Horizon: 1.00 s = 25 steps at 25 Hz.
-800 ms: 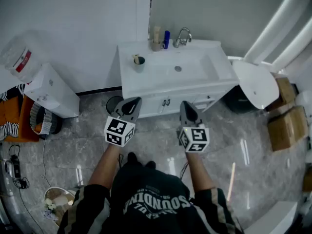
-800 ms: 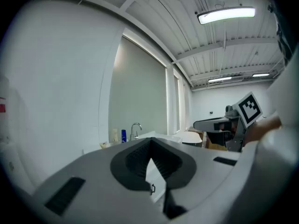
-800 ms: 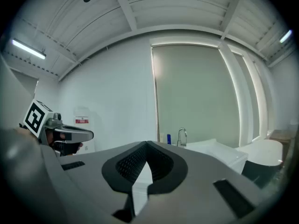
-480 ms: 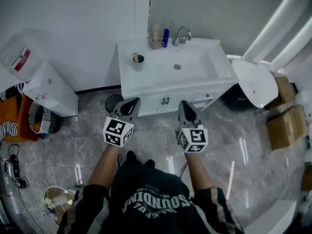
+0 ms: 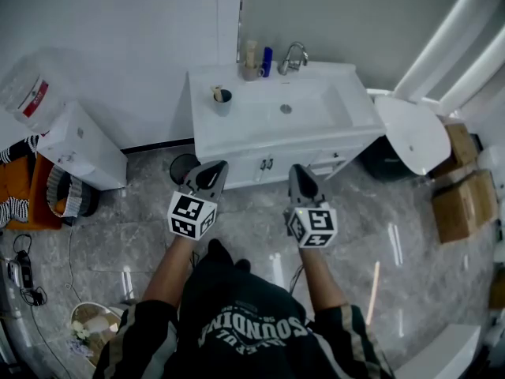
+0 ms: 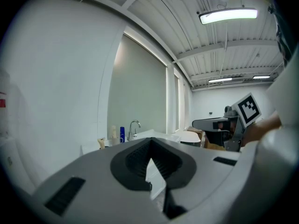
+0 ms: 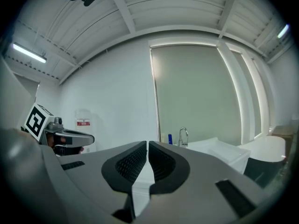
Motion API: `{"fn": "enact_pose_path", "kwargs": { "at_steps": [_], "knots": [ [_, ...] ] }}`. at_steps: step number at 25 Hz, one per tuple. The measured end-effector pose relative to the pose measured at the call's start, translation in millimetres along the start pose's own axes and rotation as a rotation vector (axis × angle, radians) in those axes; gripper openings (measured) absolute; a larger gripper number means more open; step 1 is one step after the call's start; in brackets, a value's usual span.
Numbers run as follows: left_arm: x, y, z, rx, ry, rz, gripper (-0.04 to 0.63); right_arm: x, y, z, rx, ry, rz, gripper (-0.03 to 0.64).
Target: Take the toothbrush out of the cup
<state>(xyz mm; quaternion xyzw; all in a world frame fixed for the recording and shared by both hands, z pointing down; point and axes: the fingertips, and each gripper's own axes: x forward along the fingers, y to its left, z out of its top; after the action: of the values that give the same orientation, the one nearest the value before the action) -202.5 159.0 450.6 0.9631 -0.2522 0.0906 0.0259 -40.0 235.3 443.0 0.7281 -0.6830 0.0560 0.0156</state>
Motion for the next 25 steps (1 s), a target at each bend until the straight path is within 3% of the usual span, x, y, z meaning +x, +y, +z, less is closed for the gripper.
{"fn": "enact_pose_path", "kwargs": {
  "at_steps": [13,25],
  "knots": [
    [40.5,21.6,-1.8,-0.015,0.007,-0.009,-0.002,38.4,-13.1,-3.6,0.01,0.012,0.017,0.0],
    [130.7,86.2,1.4,-0.008,0.033,-0.01,-0.002,152.7,-37.6,-2.2,0.011,0.047,0.058,0.0]
  ]
}}
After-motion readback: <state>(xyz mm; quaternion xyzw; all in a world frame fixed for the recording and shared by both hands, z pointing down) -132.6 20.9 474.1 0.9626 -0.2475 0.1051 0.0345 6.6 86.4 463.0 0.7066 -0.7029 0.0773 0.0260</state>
